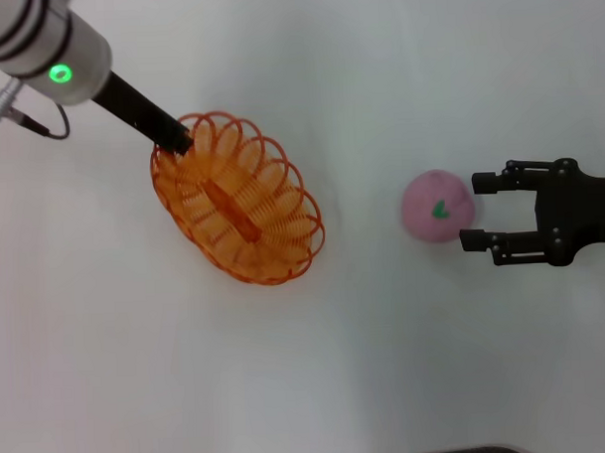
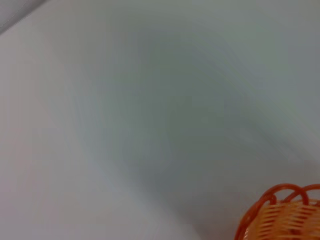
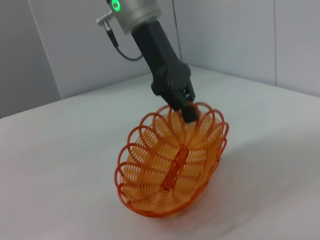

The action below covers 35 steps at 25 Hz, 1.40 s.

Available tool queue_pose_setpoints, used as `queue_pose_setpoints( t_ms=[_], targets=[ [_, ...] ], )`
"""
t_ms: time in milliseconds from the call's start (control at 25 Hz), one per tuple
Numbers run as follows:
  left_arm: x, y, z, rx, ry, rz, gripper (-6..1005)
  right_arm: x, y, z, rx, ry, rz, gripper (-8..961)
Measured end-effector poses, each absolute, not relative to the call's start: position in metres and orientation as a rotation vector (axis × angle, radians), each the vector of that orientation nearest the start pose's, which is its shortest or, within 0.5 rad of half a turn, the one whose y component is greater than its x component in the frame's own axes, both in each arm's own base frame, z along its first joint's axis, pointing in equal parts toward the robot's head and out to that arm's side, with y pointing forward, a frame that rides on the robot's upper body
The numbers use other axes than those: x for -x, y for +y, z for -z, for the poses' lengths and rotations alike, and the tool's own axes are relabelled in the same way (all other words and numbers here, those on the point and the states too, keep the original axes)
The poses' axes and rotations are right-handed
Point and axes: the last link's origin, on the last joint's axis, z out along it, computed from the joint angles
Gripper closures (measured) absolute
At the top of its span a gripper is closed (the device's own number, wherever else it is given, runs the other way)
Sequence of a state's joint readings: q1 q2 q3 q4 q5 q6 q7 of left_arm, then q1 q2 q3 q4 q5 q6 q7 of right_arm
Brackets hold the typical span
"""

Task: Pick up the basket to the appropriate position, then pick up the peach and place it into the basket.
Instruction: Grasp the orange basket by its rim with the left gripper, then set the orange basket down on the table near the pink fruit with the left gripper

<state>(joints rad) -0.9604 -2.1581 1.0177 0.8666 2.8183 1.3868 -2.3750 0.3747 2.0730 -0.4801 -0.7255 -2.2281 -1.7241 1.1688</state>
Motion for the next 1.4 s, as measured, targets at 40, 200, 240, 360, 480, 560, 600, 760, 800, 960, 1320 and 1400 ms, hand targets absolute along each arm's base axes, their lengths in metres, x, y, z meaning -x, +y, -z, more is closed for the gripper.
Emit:
queue_pose_setpoints(
  t_ms=[40, 200, 240, 360, 480, 560, 600, 760, 800, 960, 1320, 1400],
  targets=[
    [0.160, 0.412, 0.029, 2.611, -0.904, -0.466, 849, -0.324, 0.265, -0.023, 2.740, 0.557, -0.553, 154],
    [0.151, 0.408, 0.014, 2.618, -0.975, -0.369, 900, -0.325, 0.265, -0.023, 2.738, 0.557, -0.553, 154],
    [0.149, 0.407, 0.010, 2.615, -0.992, -0.344, 909, -0.325, 0.265, -0.023, 2.738, 0.557, -0.553, 154],
    [0.144, 0.404, -0.001, 2.585, -1.055, -0.249, 923, -0.325, 0.265, -0.025, 2.740, 0.555, -0.548, 154],
    [0.145, 0.404, -0.009, 2.526, -1.143, -0.142, 931, -0.326, 0.264, -0.028, 2.739, 0.553, -0.549, 154],
    [0.151, 0.406, -0.014, 2.464, -1.229, -0.070, 934, -0.327, 0.264, -0.030, 2.736, 0.552, -0.549, 154],
    [0.155, 0.408, -0.017, 2.419, -1.286, -0.020, 934, -0.327, 0.264, -0.030, 2.736, 0.552, -0.547, 154],
    [0.175, 0.410, -0.022, 2.271, -1.453, 0.108, 935, -0.330, 0.266, -0.034, 2.733, 0.548, -0.526, 155],
    [0.180, 0.409, -0.022, 2.236, -1.487, 0.128, 935, -0.331, 0.266, -0.036, 2.731, 0.545, -0.520, 155],
    [0.199, 0.400, -0.013, 2.144, -1.634, 0.195, 935, -0.333, 0.267, -0.042, 2.727, 0.531, -0.501, 155],
    [0.234, 0.381, 0.017, 2.004, -1.847, 0.341, 932, -0.334, 0.269, -0.043, 2.745, 0.450, -0.467, 155],
    [0.238, 0.378, 0.023, 1.995, -1.858, 0.342, 929, -0.333, 0.270, -0.043, 2.749, 0.437, -0.462, 155]
  ],
)
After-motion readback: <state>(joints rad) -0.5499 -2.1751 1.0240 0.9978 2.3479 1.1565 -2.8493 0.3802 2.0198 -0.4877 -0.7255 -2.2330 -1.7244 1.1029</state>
